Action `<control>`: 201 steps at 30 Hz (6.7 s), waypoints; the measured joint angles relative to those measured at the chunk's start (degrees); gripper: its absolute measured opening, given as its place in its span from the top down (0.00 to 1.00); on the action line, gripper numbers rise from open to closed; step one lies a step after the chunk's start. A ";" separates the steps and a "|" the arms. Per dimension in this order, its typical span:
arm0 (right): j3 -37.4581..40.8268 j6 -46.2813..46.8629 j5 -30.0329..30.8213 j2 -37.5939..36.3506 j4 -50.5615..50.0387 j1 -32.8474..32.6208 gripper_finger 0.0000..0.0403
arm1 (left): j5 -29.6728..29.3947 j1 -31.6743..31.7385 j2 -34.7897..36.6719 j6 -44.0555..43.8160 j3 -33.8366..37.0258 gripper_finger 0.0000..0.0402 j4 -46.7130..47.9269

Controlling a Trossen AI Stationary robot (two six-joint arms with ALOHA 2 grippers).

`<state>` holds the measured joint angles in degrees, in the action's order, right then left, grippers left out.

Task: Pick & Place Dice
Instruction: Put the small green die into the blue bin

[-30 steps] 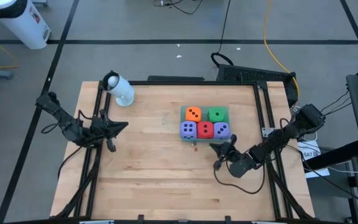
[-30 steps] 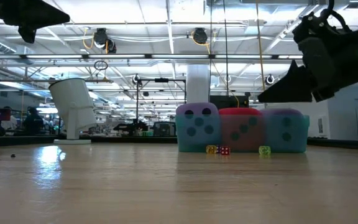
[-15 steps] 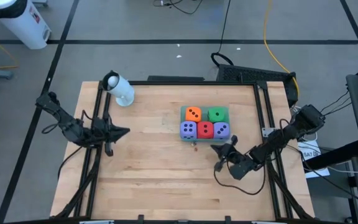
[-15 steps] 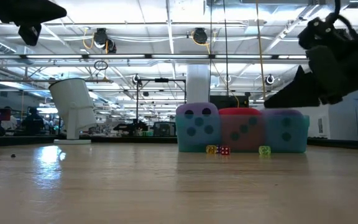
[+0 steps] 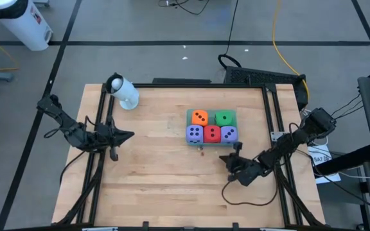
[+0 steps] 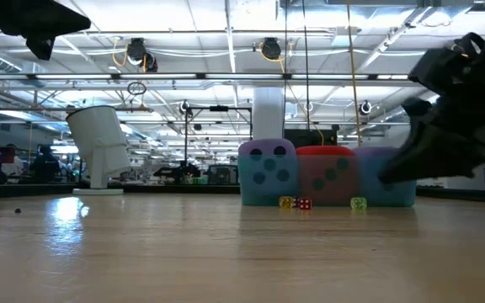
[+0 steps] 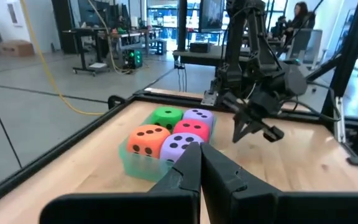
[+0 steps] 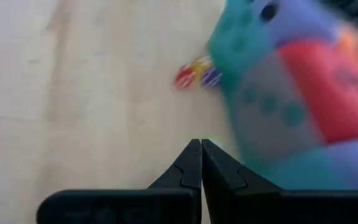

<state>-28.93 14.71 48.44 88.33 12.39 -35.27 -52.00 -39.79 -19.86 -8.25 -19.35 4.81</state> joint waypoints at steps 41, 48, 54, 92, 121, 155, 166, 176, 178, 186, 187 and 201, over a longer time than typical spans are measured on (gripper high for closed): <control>10.76 1.41 -11.62 -0.16 28.23 7.56 0.52 | -0.07 0.00 0.00 14.13 0.00 0.99 -1.94; 10.72 6.43 -11.05 -0.17 25.46 8.26 0.47 | -0.07 0.00 0.00 14.02 0.00 0.99 -1.92; 10.08 1.09 -12.80 -0.82 28.64 6.31 0.48 | -0.07 0.02 0.00 14.60 0.00 0.99 -1.90; 4.46 23.45 -3.76 12.81 16.66 7.76 0.60 | -0.03 0.01 0.02 13.94 0.00 0.99 -1.98; -2.63 -9.84 -14.95 -20.57 10.51 25.17 0.89 | -0.56 0.02 0.02 14.11 0.00 0.99 -2.16; -20.68 -15.78 -40.73 -0.26 -15.22 53.18 0.70 | -0.60 0.00 0.02 16.70 0.00 0.99 -1.96; -20.63 -22.78 -38.68 -2.36 -15.38 51.83 0.50 | -0.58 0.02 0.00 16.03 0.00 0.99 -1.88; -19.62 -33.54 -37.99 -10.80 -10.77 49.49 0.47 | -0.53 0.85 -1.24 10.47 0.00 0.99 -2.62; -17.81 -34.66 -41.22 -12.38 -6.52 50.03 0.47 | -0.55 1.82 -2.56 11.04 0.00 0.99 -2.71; -13.78 -34.51 -33.49 -15.44 -12.24 50.63 0.48 | -0.52 3.23 -3.26 10.64 0.00 0.99 -5.08; -14.62 -34.27 -30.47 -14.53 -18.09 50.17 0.48 | -0.42 3.23 -3.28 10.64 0.00 0.99 -5.11; -15.77 -33.31 -29.04 -11.70 -13.23 47.68 0.86 | 0.81 4.57 -3.39 11.68 0.00 0.99 -5.61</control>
<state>-44.70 -18.60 19.40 76.64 -0.83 12.42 -51.19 -35.22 -23.24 3.43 -19.35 -0.80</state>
